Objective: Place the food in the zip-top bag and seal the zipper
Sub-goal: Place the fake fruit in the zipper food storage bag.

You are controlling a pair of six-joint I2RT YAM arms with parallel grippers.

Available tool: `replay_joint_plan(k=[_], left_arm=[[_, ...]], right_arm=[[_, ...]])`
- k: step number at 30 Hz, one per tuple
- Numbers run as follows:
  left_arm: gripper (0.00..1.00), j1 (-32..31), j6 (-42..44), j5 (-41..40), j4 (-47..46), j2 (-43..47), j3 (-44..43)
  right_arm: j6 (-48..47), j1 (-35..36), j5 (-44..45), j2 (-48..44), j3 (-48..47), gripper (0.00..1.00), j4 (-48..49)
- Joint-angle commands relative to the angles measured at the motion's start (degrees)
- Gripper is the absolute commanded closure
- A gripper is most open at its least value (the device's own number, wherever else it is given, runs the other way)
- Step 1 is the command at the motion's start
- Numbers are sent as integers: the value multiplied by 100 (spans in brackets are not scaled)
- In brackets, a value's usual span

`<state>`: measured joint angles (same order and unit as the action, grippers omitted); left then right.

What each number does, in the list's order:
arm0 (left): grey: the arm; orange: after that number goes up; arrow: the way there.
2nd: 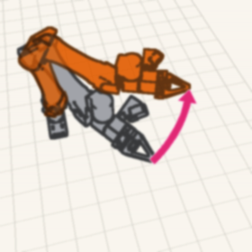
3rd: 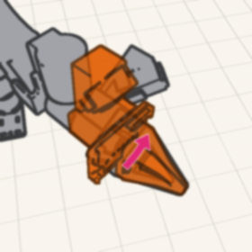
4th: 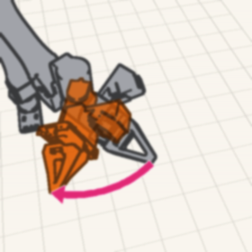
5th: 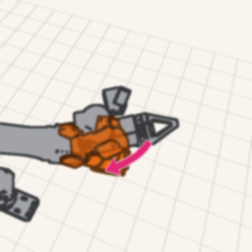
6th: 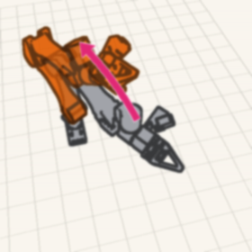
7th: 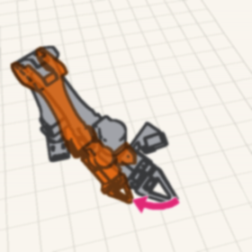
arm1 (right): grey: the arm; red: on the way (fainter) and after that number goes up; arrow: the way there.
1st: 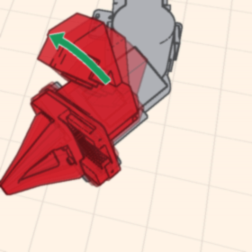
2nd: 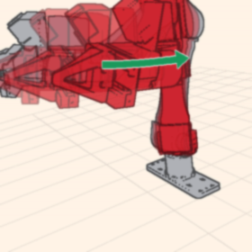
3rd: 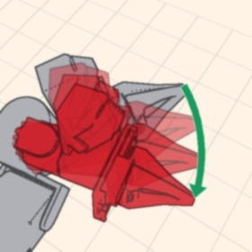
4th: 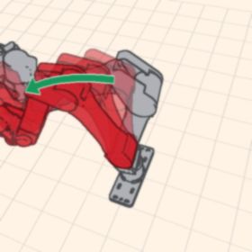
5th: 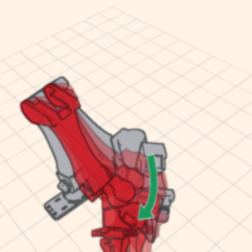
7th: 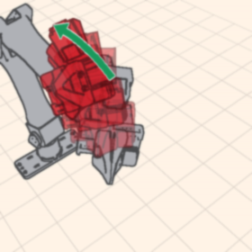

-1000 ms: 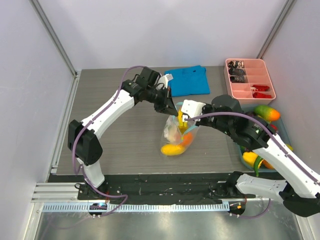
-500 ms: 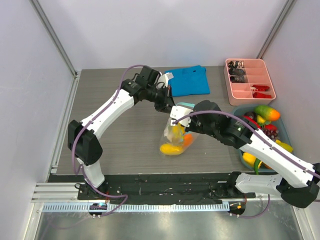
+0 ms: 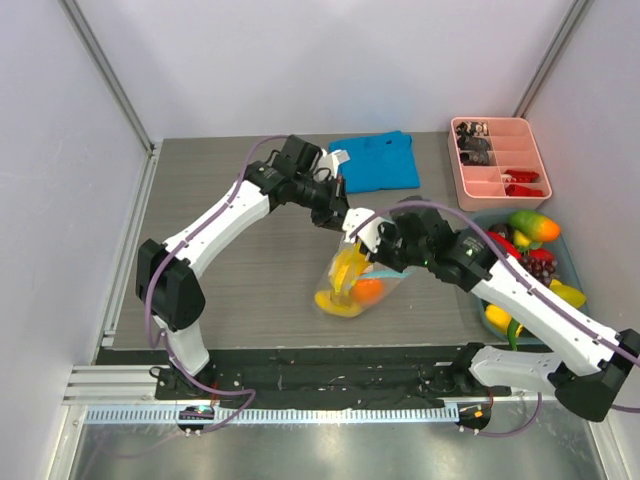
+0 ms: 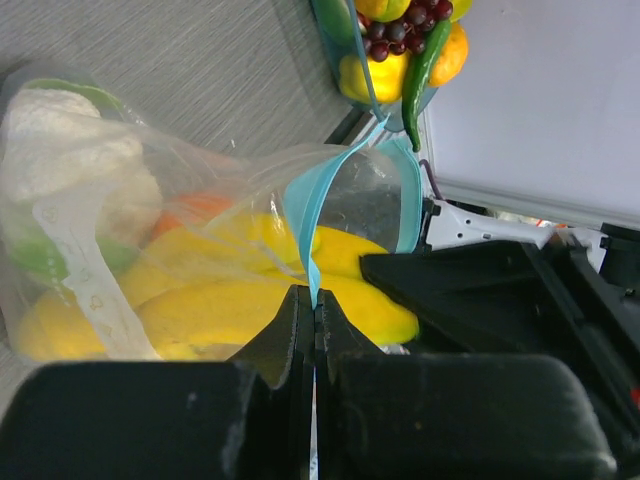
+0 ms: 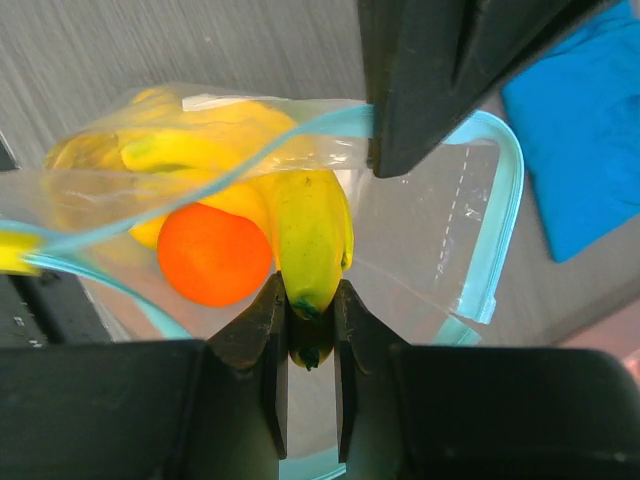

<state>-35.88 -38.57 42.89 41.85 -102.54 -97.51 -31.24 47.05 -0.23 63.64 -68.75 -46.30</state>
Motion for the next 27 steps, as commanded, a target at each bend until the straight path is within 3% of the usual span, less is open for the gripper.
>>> replay_joint_plan(k=[1,9,19,22,23,24,26,27], left_arm=[[100,11,51,272,-423,287,57],[100,11,112,404,-537,349,136],[100,11,192,413,-616,489,277],[100,19,244,378,-581,525,330],[100,28,253,378,-572,533,364],[100,37,262,343,-564,568,382],[100,72,279,334,-563,586,426],[100,72,288,325,-563,586,435]], right_arm=[[119,-1135,-1891,289,-278,99,272],[-425,-1391,-3385,930,-736,99,-370],[-910,-1426,-3862,1458,-930,95,-1039],[-420,-1435,-3390,1529,-1051,75,-784],[-278,-1426,-3257,1538,-1131,55,-775],[-129,-1426,-3107,1538,-1201,42,-757],[266,-1435,-2660,1459,-1430,27,-775],[355,-1435,-2562,1424,-1509,27,-871]])
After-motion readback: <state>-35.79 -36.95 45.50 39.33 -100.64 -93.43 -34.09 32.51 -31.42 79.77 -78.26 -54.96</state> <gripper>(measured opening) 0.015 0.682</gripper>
